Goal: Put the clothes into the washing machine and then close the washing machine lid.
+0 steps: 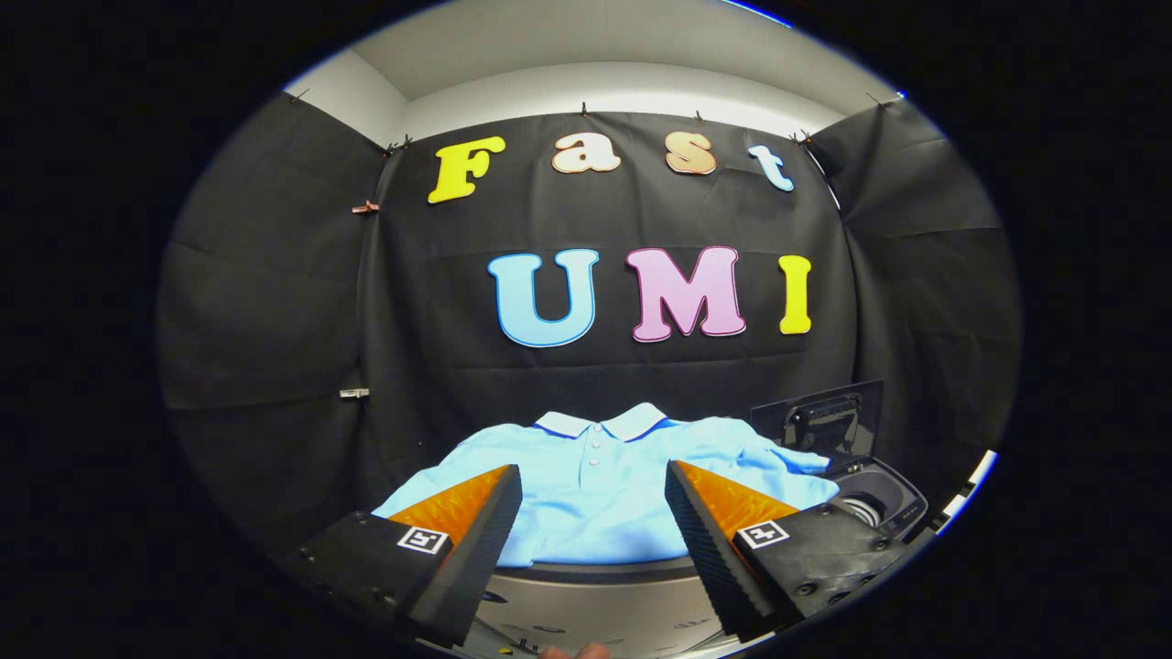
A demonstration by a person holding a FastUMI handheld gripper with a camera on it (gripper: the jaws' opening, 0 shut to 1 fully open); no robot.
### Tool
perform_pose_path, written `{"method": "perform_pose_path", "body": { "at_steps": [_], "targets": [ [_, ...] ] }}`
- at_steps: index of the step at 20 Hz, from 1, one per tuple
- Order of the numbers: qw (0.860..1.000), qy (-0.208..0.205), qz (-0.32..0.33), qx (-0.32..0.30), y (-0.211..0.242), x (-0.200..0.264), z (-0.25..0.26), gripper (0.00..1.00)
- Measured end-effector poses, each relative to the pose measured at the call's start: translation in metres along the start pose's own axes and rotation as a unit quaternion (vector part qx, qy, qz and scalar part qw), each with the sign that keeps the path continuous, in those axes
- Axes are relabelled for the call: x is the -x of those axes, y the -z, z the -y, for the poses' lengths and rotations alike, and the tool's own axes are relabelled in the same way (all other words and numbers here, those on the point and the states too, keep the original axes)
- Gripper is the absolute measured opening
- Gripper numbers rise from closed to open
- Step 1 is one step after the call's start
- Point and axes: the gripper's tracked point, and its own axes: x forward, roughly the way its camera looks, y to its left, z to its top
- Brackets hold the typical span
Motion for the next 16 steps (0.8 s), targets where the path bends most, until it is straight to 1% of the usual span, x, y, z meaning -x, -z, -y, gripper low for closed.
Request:
{"method": "perform_pose_path", "body": {
  "at_steps": [3,6,8,11,16],
  "targets": [
    [1.0,0.002,-0.003,-0.008,-0.021,-0.029,-0.001,0.98],
    [1.0,0.009,-0.028,0.002,-0.032,-0.066,0.003,0.98],
    [0.998,0.014,-0.055,0.019,-0.034,-0.092,0.004,0.98],
    [0.994,0.015,-0.108,0.022,-0.026,-0.131,0.005,0.99],
    [0.979,0.019,-0.205,0.002,0.008,-0.187,0.002,0.99]
  ]
}}
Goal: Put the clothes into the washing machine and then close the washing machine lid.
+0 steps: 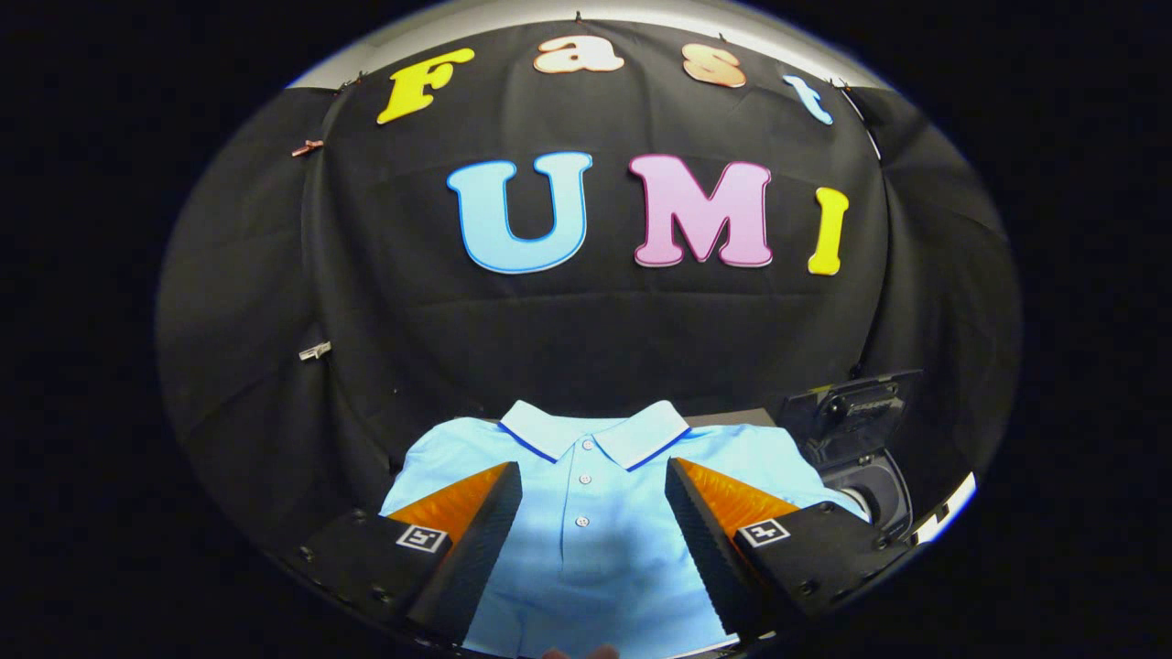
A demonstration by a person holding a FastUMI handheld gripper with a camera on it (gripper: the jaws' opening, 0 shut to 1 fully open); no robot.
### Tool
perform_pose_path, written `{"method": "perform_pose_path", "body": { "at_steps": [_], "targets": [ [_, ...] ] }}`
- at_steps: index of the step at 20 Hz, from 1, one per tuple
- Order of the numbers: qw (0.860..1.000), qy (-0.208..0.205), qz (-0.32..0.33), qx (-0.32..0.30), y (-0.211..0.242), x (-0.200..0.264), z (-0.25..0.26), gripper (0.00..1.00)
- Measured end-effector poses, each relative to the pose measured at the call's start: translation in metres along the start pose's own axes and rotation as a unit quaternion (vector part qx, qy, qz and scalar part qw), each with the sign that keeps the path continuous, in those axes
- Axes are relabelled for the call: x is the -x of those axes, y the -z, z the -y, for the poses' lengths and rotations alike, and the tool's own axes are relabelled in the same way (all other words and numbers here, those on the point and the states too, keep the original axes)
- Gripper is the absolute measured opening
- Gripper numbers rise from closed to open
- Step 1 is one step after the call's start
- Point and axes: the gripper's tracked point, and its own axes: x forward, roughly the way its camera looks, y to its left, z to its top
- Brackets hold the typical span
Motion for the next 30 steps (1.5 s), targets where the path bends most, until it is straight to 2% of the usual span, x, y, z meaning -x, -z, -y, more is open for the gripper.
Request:
{"method": "perform_pose_path", "body": {
  "at_steps": [6,10,13,19,22,23,26,29,30],
  "targets": [
    [0.994,0.004,-0.109,0.002,0.025,-0.043,0.003,0.99],
    [0.982,0.017,-0.19,-0.002,0.058,-0.065,0.013,0.99],
    [0.969,0.018,-0.244,0.018,0.083,-0.071,0.014,0.99],
    [0.956,0.031,-0.292,0.023,0.086,-0.084,0.016,1.0],
    [0.951,0.028,-0.308,0.025,0.084,-0.086,0.015,0.87],
    [0.95,0.028,-0.31,0.025,0.084,-0.087,0.015,0.87],
    [0.948,0.026,-0.316,0.027,0.084,-0.085,0.01,0.68],
    [0.947,0.023,-0.319,0.028,0.085,-0.085,0.011,0.68],
    [0.949,0.02,-0.314,0.028,0.082,-0.085,0.01,0.37]
  ]
}}
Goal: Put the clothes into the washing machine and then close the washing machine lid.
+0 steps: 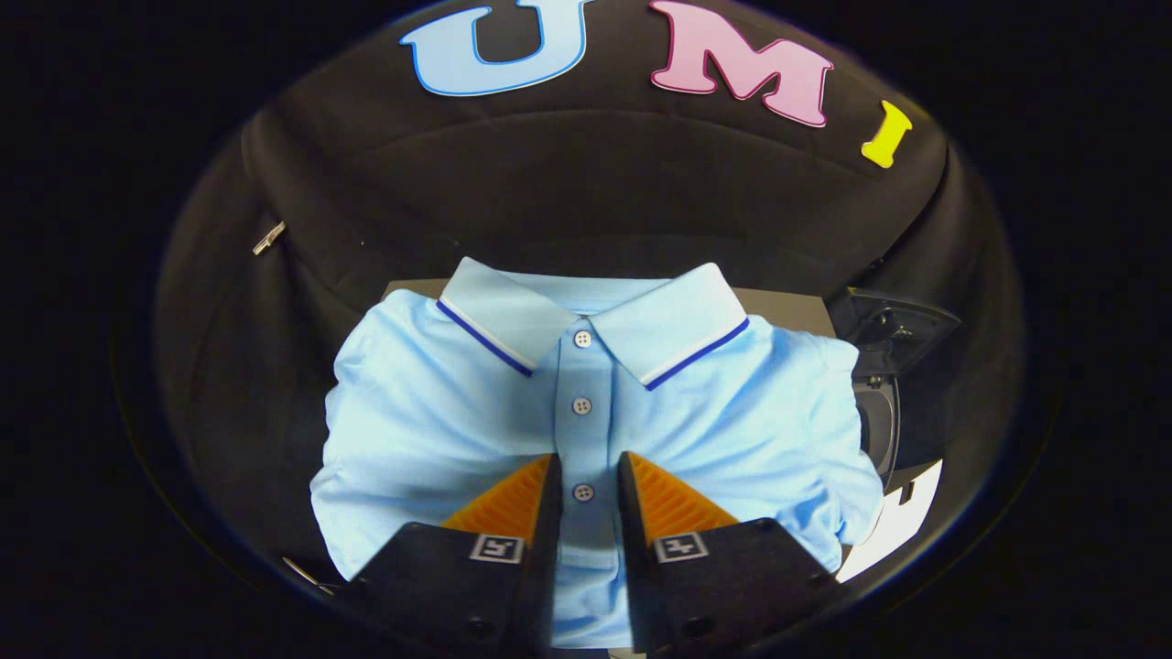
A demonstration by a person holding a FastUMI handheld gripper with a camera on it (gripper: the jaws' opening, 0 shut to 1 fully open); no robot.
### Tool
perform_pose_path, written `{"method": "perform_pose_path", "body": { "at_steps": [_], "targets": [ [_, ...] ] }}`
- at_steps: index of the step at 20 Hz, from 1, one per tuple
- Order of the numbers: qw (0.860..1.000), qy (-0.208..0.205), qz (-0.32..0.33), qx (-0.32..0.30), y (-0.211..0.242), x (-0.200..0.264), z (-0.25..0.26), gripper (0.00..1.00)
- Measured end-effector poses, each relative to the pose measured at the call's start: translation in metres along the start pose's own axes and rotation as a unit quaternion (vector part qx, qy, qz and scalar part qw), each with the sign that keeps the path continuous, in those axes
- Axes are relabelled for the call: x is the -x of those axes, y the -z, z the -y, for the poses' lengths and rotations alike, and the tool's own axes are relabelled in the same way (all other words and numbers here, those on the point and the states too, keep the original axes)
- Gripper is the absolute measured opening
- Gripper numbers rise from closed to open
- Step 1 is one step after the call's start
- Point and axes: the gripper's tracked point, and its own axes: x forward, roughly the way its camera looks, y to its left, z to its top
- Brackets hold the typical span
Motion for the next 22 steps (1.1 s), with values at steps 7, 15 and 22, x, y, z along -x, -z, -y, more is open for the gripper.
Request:
{"method": "perform_pose_path", "body": {
  "at_steps": [7,15,22],
  "targets": [
    [1.0,-0.015,0.017,-0.006,-0.003,-0.002,-0.003,0.06],
    [0.999,-0.009,0.043,0.011,-0.008,-0.004,-0.001,0.06],
    [0.993,0.022,0.104,0.046,-0.018,-0.007,0.008,0.06]
  ]
}}
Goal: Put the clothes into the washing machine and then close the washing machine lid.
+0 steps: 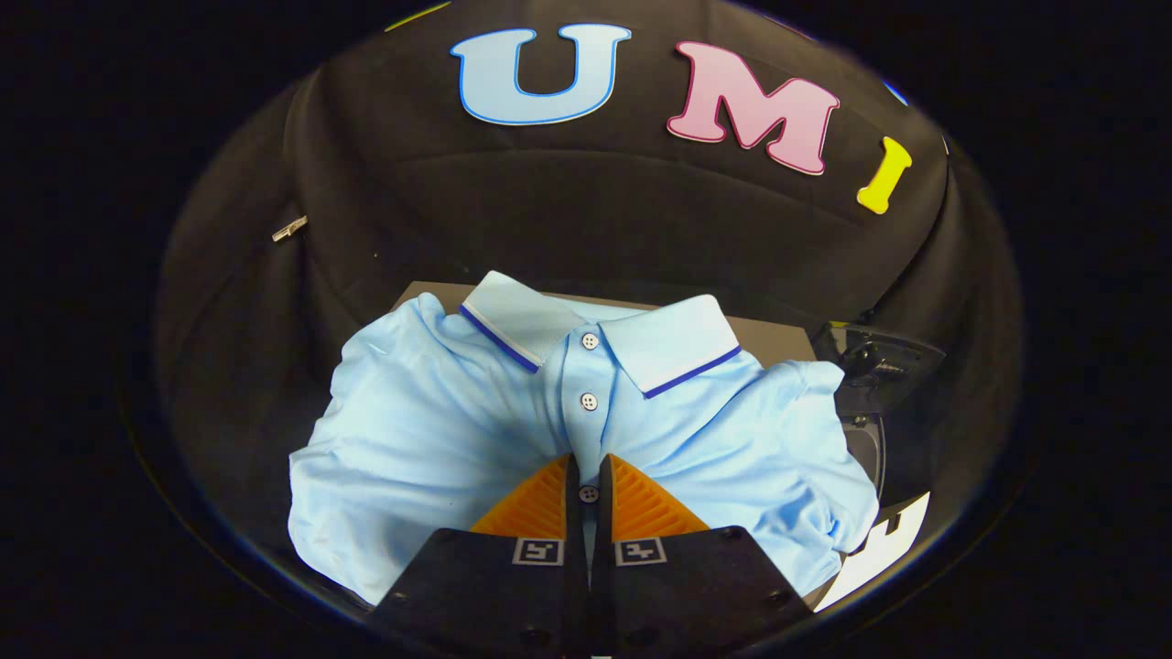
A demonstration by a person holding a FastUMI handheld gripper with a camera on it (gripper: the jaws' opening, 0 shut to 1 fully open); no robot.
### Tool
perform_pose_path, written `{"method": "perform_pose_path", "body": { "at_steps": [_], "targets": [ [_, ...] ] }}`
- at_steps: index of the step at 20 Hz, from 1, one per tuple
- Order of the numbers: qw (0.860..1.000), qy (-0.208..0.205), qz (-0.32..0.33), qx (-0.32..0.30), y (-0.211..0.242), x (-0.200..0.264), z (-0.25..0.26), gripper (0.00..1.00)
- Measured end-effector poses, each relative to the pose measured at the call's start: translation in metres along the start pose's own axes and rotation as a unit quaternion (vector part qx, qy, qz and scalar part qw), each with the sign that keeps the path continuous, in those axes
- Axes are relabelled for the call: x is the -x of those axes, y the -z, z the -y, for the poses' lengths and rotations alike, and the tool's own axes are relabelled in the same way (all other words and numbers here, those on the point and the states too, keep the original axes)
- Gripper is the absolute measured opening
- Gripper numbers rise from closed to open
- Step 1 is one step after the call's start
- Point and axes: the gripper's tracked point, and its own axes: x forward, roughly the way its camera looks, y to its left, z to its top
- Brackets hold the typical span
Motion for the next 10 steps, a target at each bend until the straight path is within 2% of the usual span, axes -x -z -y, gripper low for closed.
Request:
{"method": "perform_pose_path", "body": {
  "at_steps": [3,10],
  "targets": [
    [0.999,0.014,0.041,0.006,-0.007,0.004,0.004,0.06],
    [0.991,-0.005,0.131,0.013,-0.036,0.029,0.012,0.06]
  ]
}}
